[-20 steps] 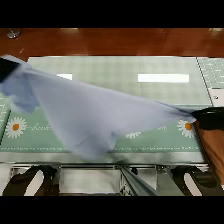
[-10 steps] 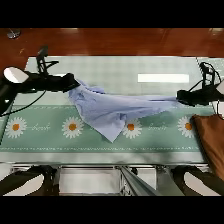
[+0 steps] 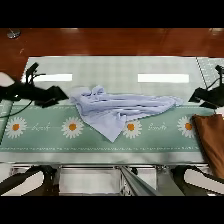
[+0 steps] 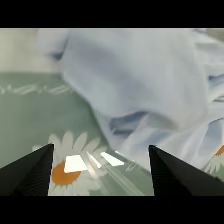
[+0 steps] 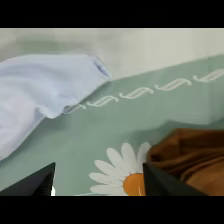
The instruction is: Fold the shirts.
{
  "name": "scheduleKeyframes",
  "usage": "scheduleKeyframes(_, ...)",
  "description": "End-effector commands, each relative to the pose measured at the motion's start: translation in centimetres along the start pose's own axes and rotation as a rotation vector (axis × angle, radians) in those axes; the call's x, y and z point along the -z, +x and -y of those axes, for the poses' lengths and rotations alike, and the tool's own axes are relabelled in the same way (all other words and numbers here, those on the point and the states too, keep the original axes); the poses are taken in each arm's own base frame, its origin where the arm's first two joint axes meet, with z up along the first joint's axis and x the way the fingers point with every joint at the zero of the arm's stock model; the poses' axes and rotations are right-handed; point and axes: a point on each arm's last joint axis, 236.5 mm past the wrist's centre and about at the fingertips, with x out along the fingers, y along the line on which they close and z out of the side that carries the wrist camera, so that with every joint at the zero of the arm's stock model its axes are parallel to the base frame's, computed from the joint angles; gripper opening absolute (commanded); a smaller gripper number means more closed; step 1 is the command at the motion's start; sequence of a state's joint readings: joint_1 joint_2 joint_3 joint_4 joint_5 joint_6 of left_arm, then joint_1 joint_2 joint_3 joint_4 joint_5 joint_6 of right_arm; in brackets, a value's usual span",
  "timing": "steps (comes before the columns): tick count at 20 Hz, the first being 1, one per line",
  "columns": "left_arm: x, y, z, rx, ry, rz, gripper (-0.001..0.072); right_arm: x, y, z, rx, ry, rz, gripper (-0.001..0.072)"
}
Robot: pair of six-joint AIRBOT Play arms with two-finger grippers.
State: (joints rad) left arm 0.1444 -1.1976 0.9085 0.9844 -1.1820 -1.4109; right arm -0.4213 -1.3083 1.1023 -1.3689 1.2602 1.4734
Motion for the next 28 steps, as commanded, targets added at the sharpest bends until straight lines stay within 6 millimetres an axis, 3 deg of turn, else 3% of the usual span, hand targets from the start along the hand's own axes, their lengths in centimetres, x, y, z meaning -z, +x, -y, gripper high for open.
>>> scheduleKeyframes(1, 7.6, 1.6, -2.3, 0.07, -0.16, -0.117, 0.0701, 1.3, 1.0, 0.0, -0.196, 0.143, 0.088, 0.0628)
scheduleKeyframes(3, 9.5, 4.2, -0.4, 0.193, -0.239, -0.093, 0.0702, 2.5, 2.4, -1.8, -0.295, 0.18, 0.119, 0.0627)
scheduleKeyframes(6, 8.6, 7.1, 1.4, 0.259, -0.318, 0.013, 0.0701, 3.8, 3.6, -4.2, -0.412, 0.207, 0.107, 0.0626)
scheduleKeyframes(9, 8.2, 9.1, 3.6, 0.241, -0.27, 0.056, 0.0701, 4.6, 4.0, -4.3, -0.411, 0.189, 0.086, 0.0627)
scheduleKeyframes(14, 9.9, 12.3, 5.8, 0.215, -0.254, 0.002, 0.07, 4.7, 4.0, -4.3, -0.41, 0.185, 0.085, 0.0626)
scheduleKeyframes(18, 9.0, 13.4, 9.8, 0.235, -0.127, 0.023, 0.0693, 4.1, 4.1, -4.0, -0.401, 0.196, 0.106, 0.0626)
scheduleKeyframes(20, 7.9, 13.3, 11.6, 0.259, -0.096, 0.032, 0.0605, 3.8, 4.1, -3.8, -0.393, 0.199, 0.121, 0.0626)
scheduleKeyframes(21, 7.3, 13.0, 12.2, 0.27, -0.088, 0.04, 0.0351, 3.6, 4.1, -3.6, -0.388, 0.202, 0.131, 0.0626)
scheduleKeyframes(22, 6.6, 12.6, 12.9, 0.285, -0.042, 0.051, 0.003, 3.4, 4.1, -3.5, -0.383, 0.207, 0.139, 0.0626)
scheduleKeyframes(25, 5.6, 10.9, 14.9, 0.344, 0.041, 0.045, 0.0023, 2.5, 4.1, -2.9, -0.363, 0.227, 0.174, 0.0626)
scheduleKeyframes(28, 4.7, 10.1, 15.3, 0.362, 0.05, 0.056, 0.0023, 1.0, 4.0, -1.8, -0.328, 0.269, 0.237, 0.0626)
